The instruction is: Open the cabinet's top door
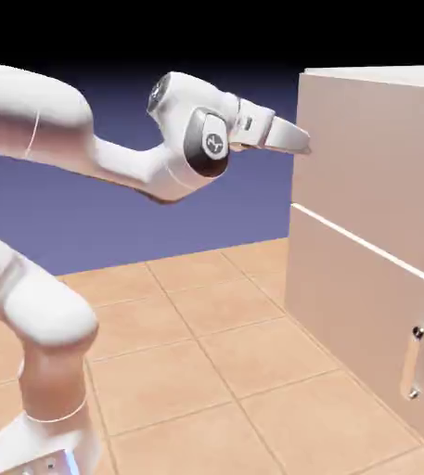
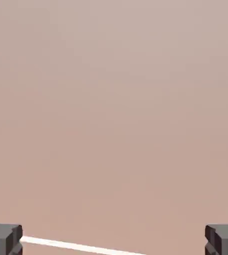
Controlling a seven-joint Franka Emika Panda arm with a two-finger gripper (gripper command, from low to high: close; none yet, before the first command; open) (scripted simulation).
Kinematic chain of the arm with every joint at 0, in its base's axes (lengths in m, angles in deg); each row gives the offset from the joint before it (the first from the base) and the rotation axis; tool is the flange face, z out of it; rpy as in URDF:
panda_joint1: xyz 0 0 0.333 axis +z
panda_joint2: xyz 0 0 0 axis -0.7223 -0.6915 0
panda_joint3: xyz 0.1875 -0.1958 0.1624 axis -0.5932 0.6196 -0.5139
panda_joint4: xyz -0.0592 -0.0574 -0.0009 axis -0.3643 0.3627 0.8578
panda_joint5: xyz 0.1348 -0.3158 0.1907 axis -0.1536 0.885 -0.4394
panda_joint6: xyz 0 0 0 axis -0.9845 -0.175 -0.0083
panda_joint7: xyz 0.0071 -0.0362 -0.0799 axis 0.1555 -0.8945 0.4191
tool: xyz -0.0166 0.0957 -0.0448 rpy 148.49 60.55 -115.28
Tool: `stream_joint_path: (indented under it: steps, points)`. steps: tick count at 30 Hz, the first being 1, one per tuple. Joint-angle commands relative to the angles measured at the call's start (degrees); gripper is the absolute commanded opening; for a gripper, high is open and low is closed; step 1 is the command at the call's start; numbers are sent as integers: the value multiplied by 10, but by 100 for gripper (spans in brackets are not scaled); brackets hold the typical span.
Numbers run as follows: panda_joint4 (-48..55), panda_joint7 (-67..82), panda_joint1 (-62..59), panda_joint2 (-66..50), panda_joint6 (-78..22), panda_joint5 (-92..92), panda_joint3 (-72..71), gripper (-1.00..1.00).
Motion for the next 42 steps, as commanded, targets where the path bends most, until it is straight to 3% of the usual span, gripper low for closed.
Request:
stream_joint_path:
  steps: [1,42]
  points:
    - [7,-17,11,4,0,25,12,100]
    - [308,-700,453,170,3,1047,494,100]
